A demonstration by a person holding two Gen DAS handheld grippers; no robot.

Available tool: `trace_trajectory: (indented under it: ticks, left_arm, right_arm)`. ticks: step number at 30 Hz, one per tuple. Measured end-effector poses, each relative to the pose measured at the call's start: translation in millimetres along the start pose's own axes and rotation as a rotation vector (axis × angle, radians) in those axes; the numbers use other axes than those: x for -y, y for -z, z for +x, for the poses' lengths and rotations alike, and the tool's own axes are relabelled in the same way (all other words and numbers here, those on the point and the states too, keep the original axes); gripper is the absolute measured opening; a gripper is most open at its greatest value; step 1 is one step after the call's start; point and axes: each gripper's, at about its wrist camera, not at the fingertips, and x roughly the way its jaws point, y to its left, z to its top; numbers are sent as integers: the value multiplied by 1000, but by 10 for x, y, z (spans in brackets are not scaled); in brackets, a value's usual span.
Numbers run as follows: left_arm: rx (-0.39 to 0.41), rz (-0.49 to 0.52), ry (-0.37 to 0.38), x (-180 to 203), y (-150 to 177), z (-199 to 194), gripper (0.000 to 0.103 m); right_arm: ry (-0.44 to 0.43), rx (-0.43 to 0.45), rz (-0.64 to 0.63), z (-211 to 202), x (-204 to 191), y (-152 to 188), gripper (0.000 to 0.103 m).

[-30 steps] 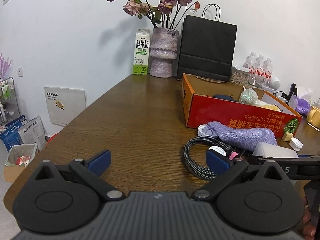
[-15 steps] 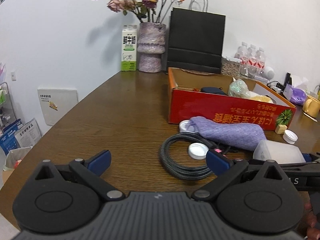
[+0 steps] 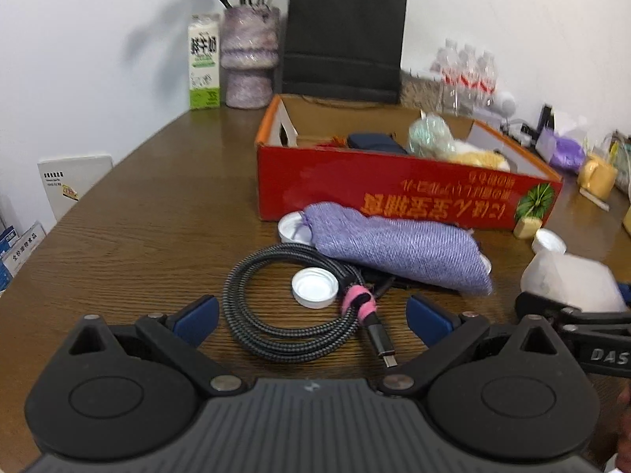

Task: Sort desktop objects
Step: 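Grasp the black braided cable with the left gripper while the right gripper grasps the white plastic box, then lift the cable and plastic box with both grippers toward the cardboard box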

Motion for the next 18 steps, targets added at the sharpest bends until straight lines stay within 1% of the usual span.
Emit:
trace_trajectory:
  ticks: [3, 6, 9, 14, 18]
  left_arm:
    - [-24, 26, -40, 31, -29, 118, 103]
    - [-40, 40, -68, 7, -54, 211, 103]
    - [-68, 37, -42, -38, -73, 297, 103]
    - [-64, 40, -31, -56, -94, 338, 103]
    - [-48, 42, -26, -56, -76, 344, 103]
  right_arm:
    - [-22, -6, -2, 12, 32, -16, 99]
    - [-17, 9, -28, 16, 17, -65, 99]
    - [-24, 12, -38, 59, 21, -132, 99]
    - [-19, 7, -70, 141, -12, -159, 99]
    - [-25, -18, -65, 202, -7, -139, 99]
